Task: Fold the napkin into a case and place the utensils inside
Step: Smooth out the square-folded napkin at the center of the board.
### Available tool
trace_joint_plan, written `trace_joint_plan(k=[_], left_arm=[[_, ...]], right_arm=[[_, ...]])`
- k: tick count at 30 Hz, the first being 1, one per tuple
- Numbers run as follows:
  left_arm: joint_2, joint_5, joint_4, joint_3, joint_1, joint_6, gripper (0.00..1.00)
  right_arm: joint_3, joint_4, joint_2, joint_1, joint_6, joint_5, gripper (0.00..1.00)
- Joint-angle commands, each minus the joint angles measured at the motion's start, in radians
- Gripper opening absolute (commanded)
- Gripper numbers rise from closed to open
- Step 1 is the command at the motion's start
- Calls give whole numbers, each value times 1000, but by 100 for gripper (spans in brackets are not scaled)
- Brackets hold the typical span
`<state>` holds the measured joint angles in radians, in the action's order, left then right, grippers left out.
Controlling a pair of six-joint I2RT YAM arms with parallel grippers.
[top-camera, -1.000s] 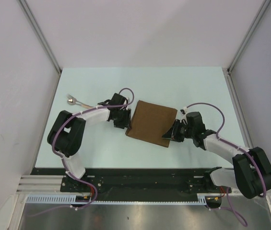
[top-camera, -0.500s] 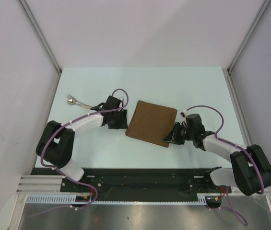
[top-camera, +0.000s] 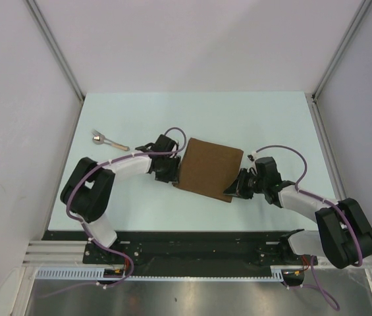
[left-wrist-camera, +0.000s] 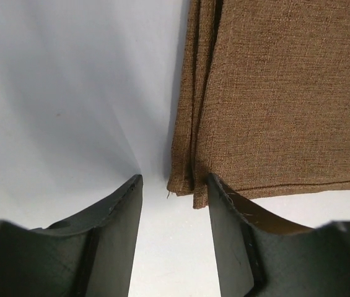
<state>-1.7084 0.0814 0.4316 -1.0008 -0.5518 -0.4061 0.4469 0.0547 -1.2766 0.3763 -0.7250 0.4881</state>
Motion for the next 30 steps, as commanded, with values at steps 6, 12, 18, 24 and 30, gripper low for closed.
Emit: trace_joint_plan(k=[6, 12, 18, 24, 30], left_arm=[[-33, -78, 24, -44, -56, 50, 47], [-60, -112, 38, -41, -68, 62, 32], [-50, -118, 39, -41, -68, 61, 21], [-45, -95, 39, -41, -65, 62, 13], [-56, -68, 30, -27, -40, 66, 4]], right_arm=[[-7, 31, 16, 3, 1, 17, 17], [-5, 28, 10, 10, -2, 1, 17], [4, 53, -32, 53, -19, -22, 16], [4, 103, -102, 82, -36, -48, 12], [-39, 123, -158, 33, -4, -72, 11]])
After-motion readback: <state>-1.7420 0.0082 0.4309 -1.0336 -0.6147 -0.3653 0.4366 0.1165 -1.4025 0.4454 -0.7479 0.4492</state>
